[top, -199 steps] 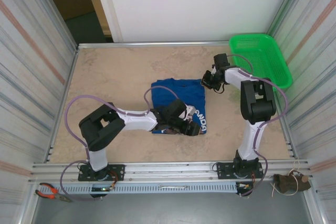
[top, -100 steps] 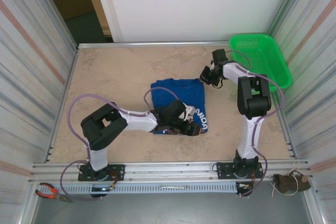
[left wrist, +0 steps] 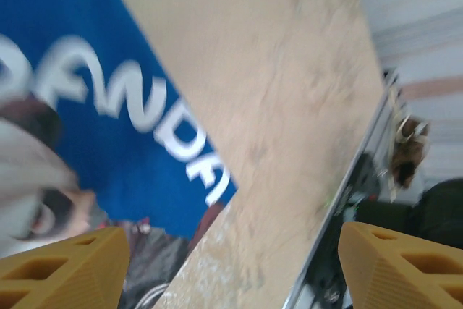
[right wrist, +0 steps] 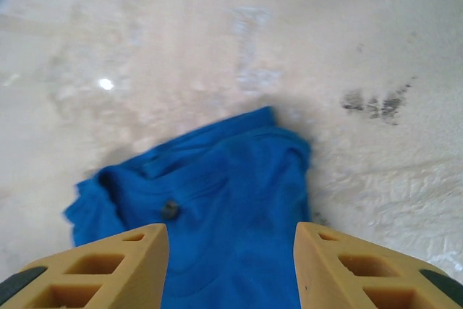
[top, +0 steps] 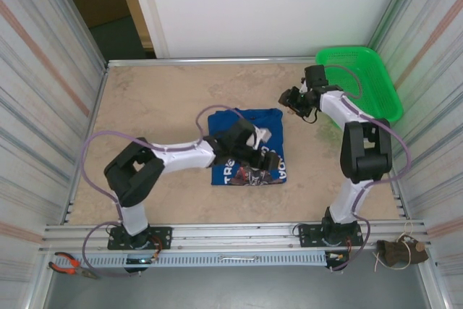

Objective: Fold the inside-out t-shirt

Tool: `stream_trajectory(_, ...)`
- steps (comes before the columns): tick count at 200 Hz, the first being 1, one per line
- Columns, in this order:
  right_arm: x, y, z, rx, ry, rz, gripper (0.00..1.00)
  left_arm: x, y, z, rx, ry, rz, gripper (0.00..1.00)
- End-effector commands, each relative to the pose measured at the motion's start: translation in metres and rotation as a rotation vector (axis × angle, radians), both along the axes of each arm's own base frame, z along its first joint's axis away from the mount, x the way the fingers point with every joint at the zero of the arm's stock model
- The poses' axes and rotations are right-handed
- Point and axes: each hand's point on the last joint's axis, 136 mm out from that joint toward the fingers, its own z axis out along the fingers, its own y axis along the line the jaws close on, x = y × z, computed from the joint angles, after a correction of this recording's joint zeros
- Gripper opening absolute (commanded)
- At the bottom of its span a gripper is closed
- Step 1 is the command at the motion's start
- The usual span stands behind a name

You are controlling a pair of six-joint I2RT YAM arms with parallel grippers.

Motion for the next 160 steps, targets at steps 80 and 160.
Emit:
stream_trajectory(80,-0.038,0.051,-0.037,0.095,0.052,0.031,0.42,0.159,0.145,0.009,0.028,-0.054,0.243,0.78)
stream_trajectory(160,-0.05,0.042,-0.092,0.045,0.143,-0.004,0.39,0.196,0.153,-0.053,0.108,-0.035,0.302,0.78)
